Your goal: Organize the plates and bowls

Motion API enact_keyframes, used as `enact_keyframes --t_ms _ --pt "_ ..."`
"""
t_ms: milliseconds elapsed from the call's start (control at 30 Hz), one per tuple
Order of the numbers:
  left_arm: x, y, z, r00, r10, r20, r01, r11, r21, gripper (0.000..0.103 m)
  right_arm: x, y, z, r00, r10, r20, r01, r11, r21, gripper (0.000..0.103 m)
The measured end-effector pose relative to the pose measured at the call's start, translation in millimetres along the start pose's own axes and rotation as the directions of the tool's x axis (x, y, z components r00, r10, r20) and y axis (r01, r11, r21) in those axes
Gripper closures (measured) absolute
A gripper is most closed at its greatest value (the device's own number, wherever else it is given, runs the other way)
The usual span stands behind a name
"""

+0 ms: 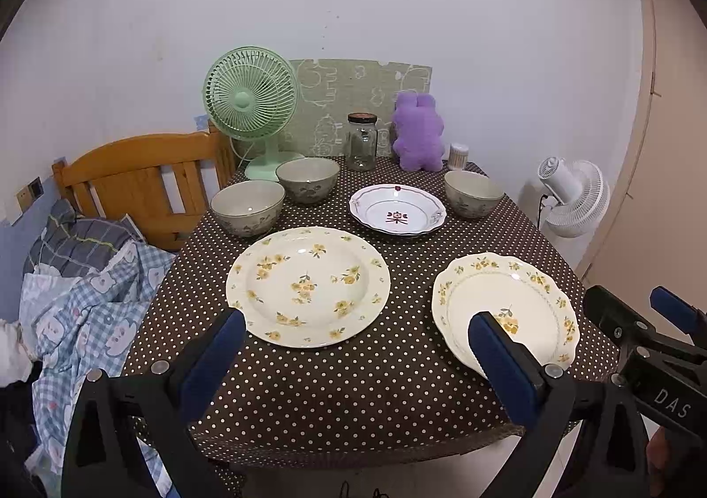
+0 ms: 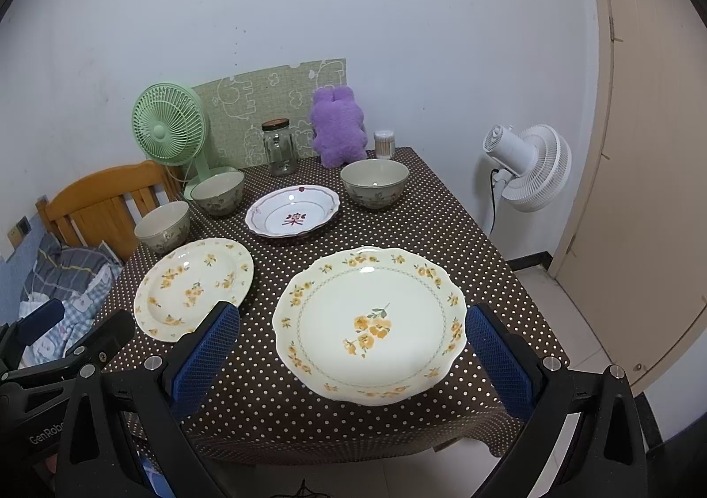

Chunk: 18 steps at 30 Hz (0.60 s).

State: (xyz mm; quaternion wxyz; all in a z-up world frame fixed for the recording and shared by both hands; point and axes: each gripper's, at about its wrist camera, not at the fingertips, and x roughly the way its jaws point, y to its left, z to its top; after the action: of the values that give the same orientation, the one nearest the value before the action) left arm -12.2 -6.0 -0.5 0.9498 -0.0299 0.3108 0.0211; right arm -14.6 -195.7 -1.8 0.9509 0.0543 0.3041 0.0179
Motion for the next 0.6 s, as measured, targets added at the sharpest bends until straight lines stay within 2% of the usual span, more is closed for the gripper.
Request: enact_keyframes --t_ms 600 --pt "0.4 -0.5 -0.3 1.000 0.000 0.001 0.000 1.000 0.001 0.003 1.3 0.5 0.7 1.000 -0.001 0.000 0.001 1.000 0.000 0.000"
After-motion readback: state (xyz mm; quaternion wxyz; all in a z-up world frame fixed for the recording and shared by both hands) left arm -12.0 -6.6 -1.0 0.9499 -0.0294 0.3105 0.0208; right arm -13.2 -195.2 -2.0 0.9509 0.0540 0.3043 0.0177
